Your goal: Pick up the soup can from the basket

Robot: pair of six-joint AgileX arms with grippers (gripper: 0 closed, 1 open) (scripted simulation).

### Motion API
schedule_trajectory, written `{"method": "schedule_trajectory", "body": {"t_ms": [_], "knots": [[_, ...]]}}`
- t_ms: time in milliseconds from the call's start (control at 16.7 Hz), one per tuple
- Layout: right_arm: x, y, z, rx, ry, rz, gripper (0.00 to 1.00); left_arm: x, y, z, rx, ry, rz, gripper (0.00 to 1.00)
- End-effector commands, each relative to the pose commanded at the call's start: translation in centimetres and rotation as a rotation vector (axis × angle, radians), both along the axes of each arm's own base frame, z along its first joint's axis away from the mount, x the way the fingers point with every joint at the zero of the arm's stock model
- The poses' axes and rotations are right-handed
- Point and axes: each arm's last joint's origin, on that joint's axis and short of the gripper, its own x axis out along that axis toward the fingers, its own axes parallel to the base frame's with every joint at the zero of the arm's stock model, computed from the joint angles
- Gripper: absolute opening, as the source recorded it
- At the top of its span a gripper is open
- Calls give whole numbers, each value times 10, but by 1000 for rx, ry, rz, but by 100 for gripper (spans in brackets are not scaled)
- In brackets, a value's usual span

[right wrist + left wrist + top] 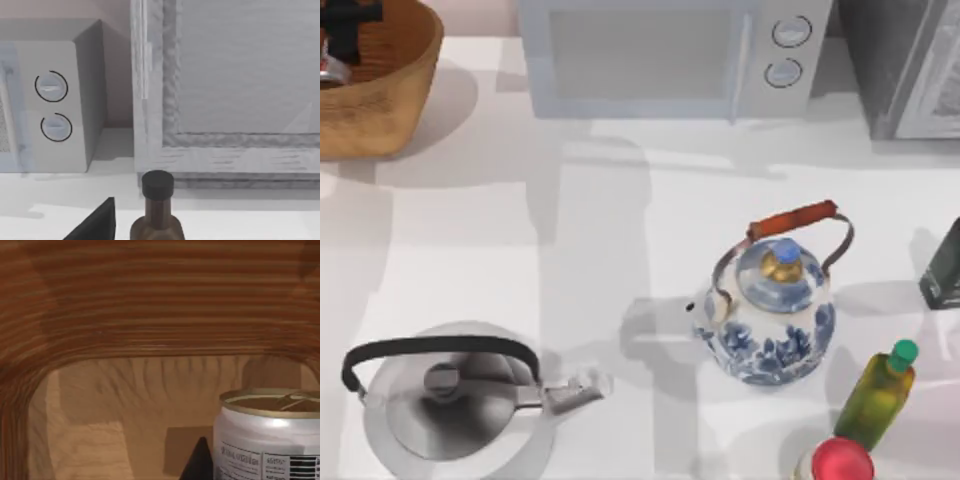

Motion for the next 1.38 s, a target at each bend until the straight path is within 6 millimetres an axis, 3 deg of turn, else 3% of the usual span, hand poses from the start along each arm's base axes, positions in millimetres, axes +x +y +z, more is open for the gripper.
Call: {"method": "schedule_trajectory", "body": {"t_ms": [240, 480, 660, 1020, 1380], "knots": [[0, 0, 0, 0, 0, 0, 100, -25, -8, 58, 42, -111, 6, 0], [0, 0, 0, 0, 0, 0, 100, -76, -14, 114, 63, -225, 32, 0], [0, 0, 0, 0, 0, 0, 100, -117, -20, 144, 68, -318, 53, 0], [0, 0, 0, 0, 0, 0, 100, -204, -36, 173, 67, -498, 70, 0], [0, 0, 0, 0, 0, 0, 100, -281, -52, 165, 85, -674, 54, 0]]}}
